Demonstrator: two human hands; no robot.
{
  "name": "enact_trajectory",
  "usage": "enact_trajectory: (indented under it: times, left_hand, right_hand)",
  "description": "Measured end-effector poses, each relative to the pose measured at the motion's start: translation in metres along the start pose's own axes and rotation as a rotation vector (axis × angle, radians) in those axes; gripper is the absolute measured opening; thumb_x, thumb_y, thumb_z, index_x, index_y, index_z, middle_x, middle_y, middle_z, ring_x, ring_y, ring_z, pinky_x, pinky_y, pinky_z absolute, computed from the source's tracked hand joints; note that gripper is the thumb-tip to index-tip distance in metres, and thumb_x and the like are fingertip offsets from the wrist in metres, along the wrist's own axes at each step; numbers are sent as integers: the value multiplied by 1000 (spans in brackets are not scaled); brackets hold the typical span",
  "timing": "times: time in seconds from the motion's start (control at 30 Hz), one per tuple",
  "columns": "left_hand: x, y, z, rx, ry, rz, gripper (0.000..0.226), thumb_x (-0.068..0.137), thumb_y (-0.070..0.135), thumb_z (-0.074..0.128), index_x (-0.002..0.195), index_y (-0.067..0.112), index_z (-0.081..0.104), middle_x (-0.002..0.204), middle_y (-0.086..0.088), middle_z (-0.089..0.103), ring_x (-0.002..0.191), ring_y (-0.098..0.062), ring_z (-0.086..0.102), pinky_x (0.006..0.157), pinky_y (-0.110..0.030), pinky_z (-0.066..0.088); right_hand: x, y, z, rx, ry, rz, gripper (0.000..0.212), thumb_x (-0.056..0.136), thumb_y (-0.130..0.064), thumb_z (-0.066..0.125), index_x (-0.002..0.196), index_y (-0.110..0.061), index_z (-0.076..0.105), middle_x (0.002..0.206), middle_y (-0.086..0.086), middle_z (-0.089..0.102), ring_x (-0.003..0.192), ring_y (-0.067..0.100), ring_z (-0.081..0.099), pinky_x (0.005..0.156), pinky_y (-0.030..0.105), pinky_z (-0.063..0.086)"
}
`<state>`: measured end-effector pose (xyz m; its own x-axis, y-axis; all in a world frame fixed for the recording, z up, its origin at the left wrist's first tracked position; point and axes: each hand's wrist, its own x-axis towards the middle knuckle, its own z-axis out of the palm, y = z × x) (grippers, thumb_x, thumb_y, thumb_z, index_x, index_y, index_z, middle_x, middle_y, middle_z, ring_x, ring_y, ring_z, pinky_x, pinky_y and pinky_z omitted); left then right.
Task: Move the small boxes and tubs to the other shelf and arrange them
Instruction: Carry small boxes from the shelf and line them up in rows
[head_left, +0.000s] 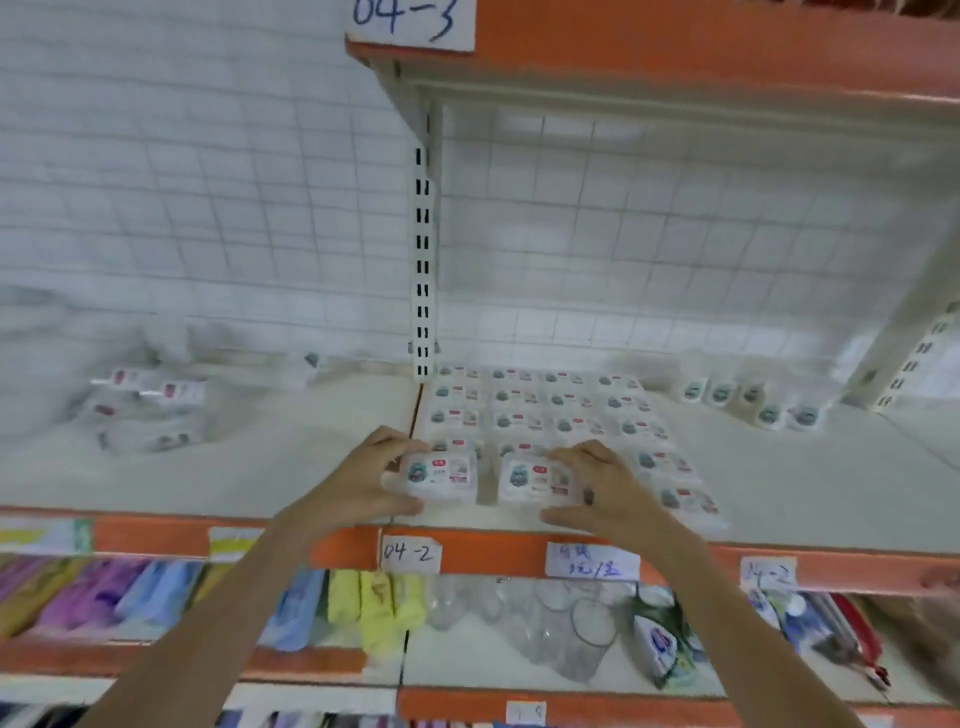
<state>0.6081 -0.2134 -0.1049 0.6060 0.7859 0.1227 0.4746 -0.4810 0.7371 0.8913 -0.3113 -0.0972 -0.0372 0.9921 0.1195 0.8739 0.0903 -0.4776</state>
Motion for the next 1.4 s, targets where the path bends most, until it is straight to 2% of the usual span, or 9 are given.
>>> enact_trajectory:
  times: [0.13, 0.2, 0.3, 0.5, 0.7, 0.97, 1.1, 1.27, 1.4]
  left_hand:
    - [-11, 9, 14, 16, 10, -104, 72, 58, 31, 71, 126, 20, 51, 110, 10, 40, 111, -8, 47, 95, -19, 42]
    - [-13, 11, 20, 14, 14, -123, 71, 66, 25, 75, 130, 17, 47, 114, 6, 39, 113, -10, 46, 98, -24, 42]
    - [-14, 12, 28, 8, 47, -135, 66, 74, 17, 74, 131, 19, 42, 119, 4, 39, 114, -10, 45, 98, -24, 41]
    - [-16, 7, 29, -34, 89, -106, 61, 72, 19, 76, 126, 20, 47, 120, 4, 40, 113, -9, 48, 99, -21, 40]
    - [-14, 5, 32, -65, 149, -77, 57, 72, 8, 76, 122, 13, 50, 117, 1, 41, 107, -10, 51, 89, -6, 40]
    - [-11, 2, 34, -97, 137, -68, 53, 74, 10, 75, 121, 15, 50, 119, 2, 41, 111, -13, 50, 98, -22, 43]
    - [-9, -1, 34, -52, 146, -47, 53, 74, 14, 75, 122, 14, 49, 118, 3, 41, 109, -9, 47, 88, -9, 38]
    - [-11, 9, 22, 35, 47, -59, 64, 76, 21, 74, 131, 11, 42, 129, -4, 40, 117, -17, 47, 91, -18, 37]
    - [-36, 25, 11, 327, 148, 85, 52, 87, 31, 60, 133, 15, 43, 131, -2, 43, 119, -17, 44, 95, -25, 36]
  right_hand:
    - [-5, 0, 6, 0, -31, -25, 65, 75, -40, 72, 132, -32, 42, 125, -5, 41, 120, 14, 34, 107, 36, 28]
    - [-6, 2, 9, -25, -22, -45, 63, 71, -51, 67, 127, -34, 46, 126, -5, 43, 122, 17, 36, 107, 39, 27]
    - [-6, 7, 12, -39, -11, -46, 75, 58, -69, 44, 125, -36, 48, 126, -9, 42, 122, 16, 36, 108, 40, 27]
    - [-10, 9, 20, -124, 71, -69, 80, 63, -83, 31, 119, -31, 55, 123, -8, 45, 117, 15, 41, 103, 37, 35]
    - [-19, -3, 28, -171, 153, -74, 59, 78, -57, 37, 115, -19, 61, 115, 3, 56, 106, 25, 53, 90, 35, 43]
    - [-19, -9, 30, -210, 106, -25, 44, 92, -35, 52, 131, -16, 47, 134, 3, 41, 122, 24, 38, 104, 27, 29]
    - [-19, -15, 29, -208, 72, 26, 44, 93, -34, 50, 135, -18, 43, 141, -1, 36, 130, 20, 34, 108, 28, 25]
    - [-25, -36, 19, -295, 66, 85, 41, 93, -35, 48, 131, -21, 44, 135, -7, 44, 127, 16, 40, 104, 30, 28]
    - [-53, -57, 12, -349, 175, 85, 40, 94, -36, 44, 132, -23, 44, 134, -6, 49, 122, 15, 46, 98, 31, 36]
